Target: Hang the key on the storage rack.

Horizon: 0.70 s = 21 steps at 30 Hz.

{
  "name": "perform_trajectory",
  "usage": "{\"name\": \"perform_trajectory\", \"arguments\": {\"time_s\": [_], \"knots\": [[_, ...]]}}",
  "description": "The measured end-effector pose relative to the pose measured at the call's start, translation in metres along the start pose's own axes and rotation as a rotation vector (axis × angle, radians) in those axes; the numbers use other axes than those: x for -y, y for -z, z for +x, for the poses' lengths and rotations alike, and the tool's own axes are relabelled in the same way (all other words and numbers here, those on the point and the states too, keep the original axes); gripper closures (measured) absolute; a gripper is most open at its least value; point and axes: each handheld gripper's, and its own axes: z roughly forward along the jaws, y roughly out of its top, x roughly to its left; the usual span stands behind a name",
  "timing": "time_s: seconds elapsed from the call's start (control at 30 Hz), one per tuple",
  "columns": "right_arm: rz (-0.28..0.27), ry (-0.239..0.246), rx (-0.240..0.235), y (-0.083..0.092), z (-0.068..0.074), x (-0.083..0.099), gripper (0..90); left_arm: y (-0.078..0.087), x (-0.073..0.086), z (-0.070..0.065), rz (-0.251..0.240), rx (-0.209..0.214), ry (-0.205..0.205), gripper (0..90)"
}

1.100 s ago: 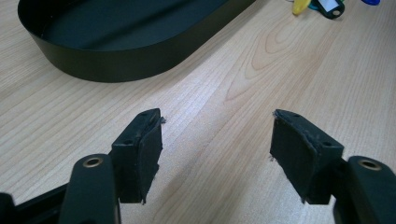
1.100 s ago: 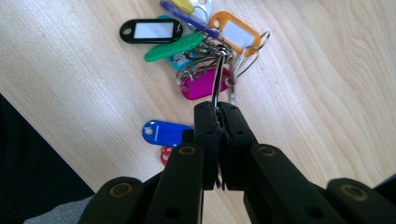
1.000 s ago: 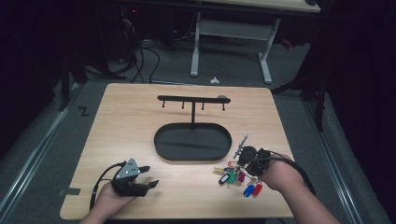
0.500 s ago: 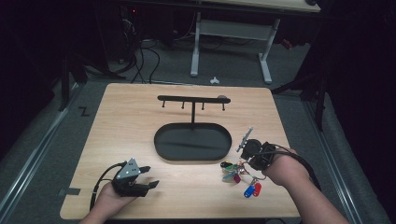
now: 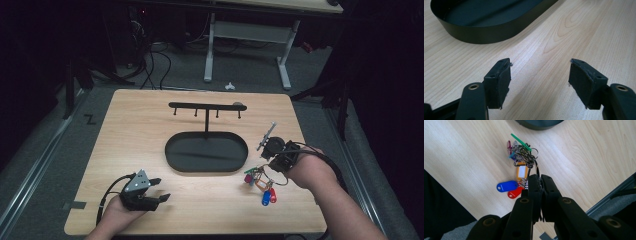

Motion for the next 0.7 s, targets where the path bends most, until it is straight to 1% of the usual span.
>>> {"name": "perform_trajectory", "arguments": {"time_s": [0.13,0.17,0.27,0.3,0.33,0.4,0.43,0.6,0.67,0.7], "knots": [[-0.002,-0.017,-0.007,0.004,-0.005,-0.002,87.5,0.000,0.000,0.000,0.001,0.000,-0.002,34.5],[0.004,-0.021,-0.011,0.007,-0.008,-0.003,87.5,0.000,0.000,0.000,0.002,0.001,-0.002,34.5],[0.012,-0.020,-0.017,0.009,-0.011,-0.005,87.5,0.000,0.000,0.000,0.002,0.001,-0.002,34.5],[0.017,-0.021,-0.023,0.013,-0.014,-0.008,87.5,0.000,0.000,0.000,0.004,0.001,-0.002,34.5],[0.016,-0.028,-0.022,0.014,-0.016,-0.009,87.5,0.000,0.000,0.000,0.003,0.001,-0.002,34.5],[0.018,-0.022,-0.020,0.016,-0.017,-0.009,87.5,0.001,0.000,0.000,0.003,0.001,-0.002,34.5],[0.016,-0.032,-0.022,0.019,-0.020,-0.012,87.5,0.001,0.000,0.000,0.003,0.002,-0.002,34.5],[0.022,-0.033,-0.034,0.024,-0.024,-0.017,87.5,0.001,0.000,0.000,0.005,0.003,-0.003,34.5],[0.023,-0.030,-0.032,0.024,-0.025,-0.019,87.5,0.001,0.000,-0.001,0.003,0.001,-0.004,34.5],[0.028,-0.037,-0.032,0.025,-0.026,-0.021,87.5,0.001,0.001,-0.001,0.003,0.001,-0.004,34.5]]}}
